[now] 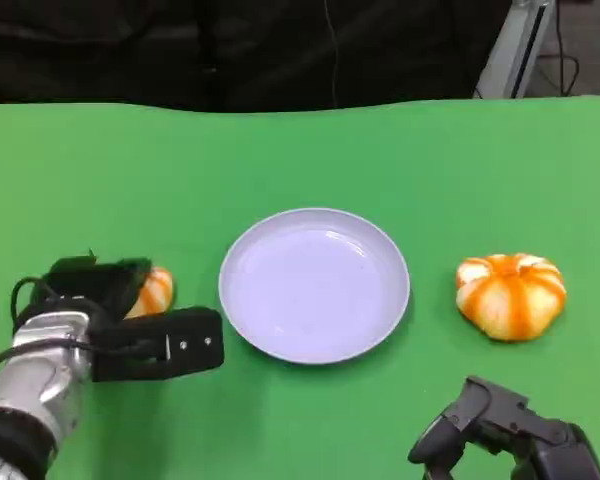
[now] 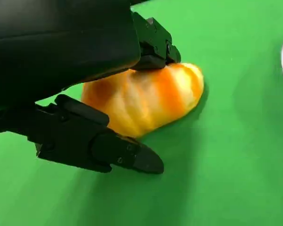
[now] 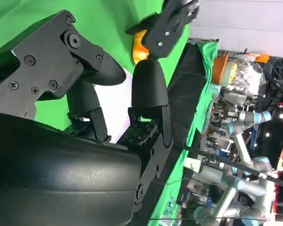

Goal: Grasp the bread from the table and place it into the plate.

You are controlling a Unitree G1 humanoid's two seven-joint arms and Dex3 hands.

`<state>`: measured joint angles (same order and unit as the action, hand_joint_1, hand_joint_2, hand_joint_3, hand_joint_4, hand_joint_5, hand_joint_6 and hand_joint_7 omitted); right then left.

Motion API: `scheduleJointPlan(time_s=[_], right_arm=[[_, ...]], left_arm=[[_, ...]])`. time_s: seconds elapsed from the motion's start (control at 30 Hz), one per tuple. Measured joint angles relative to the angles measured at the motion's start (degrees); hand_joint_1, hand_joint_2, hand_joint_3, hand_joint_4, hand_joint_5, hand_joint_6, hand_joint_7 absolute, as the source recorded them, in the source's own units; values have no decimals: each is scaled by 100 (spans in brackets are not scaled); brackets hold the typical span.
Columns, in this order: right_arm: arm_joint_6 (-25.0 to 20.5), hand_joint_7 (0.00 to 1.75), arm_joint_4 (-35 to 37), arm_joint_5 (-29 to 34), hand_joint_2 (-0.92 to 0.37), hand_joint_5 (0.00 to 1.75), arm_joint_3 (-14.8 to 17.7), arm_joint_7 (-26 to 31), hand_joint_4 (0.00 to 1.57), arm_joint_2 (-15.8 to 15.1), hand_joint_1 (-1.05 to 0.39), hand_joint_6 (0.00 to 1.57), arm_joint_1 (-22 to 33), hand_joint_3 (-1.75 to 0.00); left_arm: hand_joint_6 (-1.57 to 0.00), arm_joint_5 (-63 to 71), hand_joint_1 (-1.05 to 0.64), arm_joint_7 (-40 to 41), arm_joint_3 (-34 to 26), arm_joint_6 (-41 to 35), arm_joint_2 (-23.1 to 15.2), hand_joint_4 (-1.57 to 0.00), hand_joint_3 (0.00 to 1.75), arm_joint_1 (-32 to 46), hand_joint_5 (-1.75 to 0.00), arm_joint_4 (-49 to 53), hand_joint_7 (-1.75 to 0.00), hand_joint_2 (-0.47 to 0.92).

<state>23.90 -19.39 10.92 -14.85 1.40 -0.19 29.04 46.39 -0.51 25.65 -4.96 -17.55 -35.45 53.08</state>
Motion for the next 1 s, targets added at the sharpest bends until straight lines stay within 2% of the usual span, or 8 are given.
scheduleJointPlan(time_s=[0.23, 0.4, 0.43, 0.47, 0.5, 0.53, 0.97, 1.0], right_arm=[[0, 130, -2, -1, -37, 160, 1, 2, 71, -2, -10, 78, 2, -127], [0, 130, -2, 3, -37, 160, 2, 4, 71, -1, -10, 78, 3, -127], [0, 130, -2, 3, -37, 160, 1, 5, 71, -1, -10, 78, 2, -128], [0, 130, -2, 3, -37, 160, 0, 5, 70, -1, -10, 78, 2, -128], [0, 130, -2, 2, -37, 160, 1, 5, 70, -1, -10, 78, 4, -128], [0, 130, -1, 1, -37, 160, 2, 5, 70, -1, -10, 78, 5, -128], [-4, 130, 1, -4, -37, 160, 5, 5, 71, -3, -11, 78, -21, -127], [-4, 130, 1, -4, -37, 160, 4, 5, 71, -3, -11, 78, -21, -127]], left_arm=[[-67, -280, -26, 610, 81, 528, 34, -67, 3, -234, -21, 722, -6, 92], [-84, -433, -23, 1085, 79, 848, 32, -86, 7, -245, -24, 981, -10, 92], [-78, -444, -22, 1117, 83, 868, 32, -83, 16, -257, -96, 1014, -78, 90], [-68, -464, -21, 1228, 82, 960, 20, -79, 21, -254, -134, 1012, -125, 90], [-61, -487, -20, 1426, 76, 1132, -20, -77, 24, -221, -158, 977, -154, 90], [-59, -509, -20, 1594, 69, 1297, -64, -77, 25, -172, -166, 922, -164, 90], [-60, -649, -16, 2335, 62, 2031, -338, -83, 27, 99, -175, 633, -175, 84], [-63, -652, -16, 2382, 54, 2107, -376, -86, 41, 108, -175, 600, -175, 77]])
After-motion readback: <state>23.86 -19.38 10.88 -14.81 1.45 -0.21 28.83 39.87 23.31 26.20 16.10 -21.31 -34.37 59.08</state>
